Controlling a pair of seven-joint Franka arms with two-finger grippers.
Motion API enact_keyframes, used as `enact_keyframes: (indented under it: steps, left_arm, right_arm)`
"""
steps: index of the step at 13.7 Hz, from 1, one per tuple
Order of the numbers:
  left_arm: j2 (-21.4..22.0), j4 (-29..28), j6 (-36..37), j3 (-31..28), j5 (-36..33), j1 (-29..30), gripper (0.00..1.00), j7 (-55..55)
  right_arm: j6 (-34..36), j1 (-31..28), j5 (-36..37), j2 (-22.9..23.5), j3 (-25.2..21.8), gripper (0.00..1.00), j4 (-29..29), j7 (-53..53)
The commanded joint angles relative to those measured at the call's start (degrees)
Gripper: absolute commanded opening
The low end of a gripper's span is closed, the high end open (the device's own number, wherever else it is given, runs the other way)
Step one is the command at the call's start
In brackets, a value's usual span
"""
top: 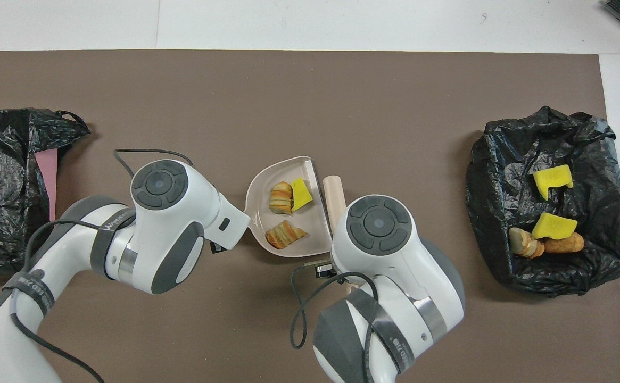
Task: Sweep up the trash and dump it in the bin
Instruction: 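Carry the loaded dustpan with the left gripper over the nearby black bag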
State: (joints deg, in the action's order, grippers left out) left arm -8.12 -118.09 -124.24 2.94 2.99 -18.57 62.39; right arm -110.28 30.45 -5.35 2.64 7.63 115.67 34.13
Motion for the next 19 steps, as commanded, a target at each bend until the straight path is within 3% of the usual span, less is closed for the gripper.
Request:
enact_keyframes:
  steps: [1,5,8,14,15,17,18,19]
  left_arm:
    - [0.21,3.56,2.50,0.14,-0.35,3.70,0.00,5.79]
    - [0.12,8.04,6.97,0.14,-0.35,10.99,0.00,14.40]
    - [0.12,12.61,12.69,0.13,-0.53,17.75,0.00,22.92]
    - [0.12,19.47,21.04,-0.22,-1.05,30.32,0.00,35.50]
    - [0.12,20.26,21.58,-0.22,-1.23,32.35,0.00,37.43]
    - [-0.49,21.41,21.58,-0.22,-3.24,36.48,0.00,41.39]
    - [-0.49,21.59,21.23,-0.30,-4.38,37.89,0.00,42.28]
    - [-0.49,21.59,20.79,-0.30,-5.87,39.30,0.00,42.63]
  right_arm:
    - [-1.25,3.98,-1.15,-3.52,0.10,0.00,3.06,5.58]
    - [-5.37,12.68,-1.24,-4.22,0.10,0.00,7.18,12.53]
    - [-12.48,19.01,-1.33,-4.22,0.10,0.00,12.28,17.44]
    - [-18.48,21.93,-1.33,-5.54,0.10,0.00,18.71,19.14]
    - [-18.74,21.67,-1.33,-5.20,0.10,0.09,18.63,19.13]
    - [-18.74,20.97,-1.33,-4.58,0.10,0.43,18.19,18.61]
    - [-18.74,20.62,-1.33,-4.40,0.02,0.69,18.10,17.82]
    - [-18.74,20.09,-1.24,-4.14,0.01,0.74,17.75,16.68]
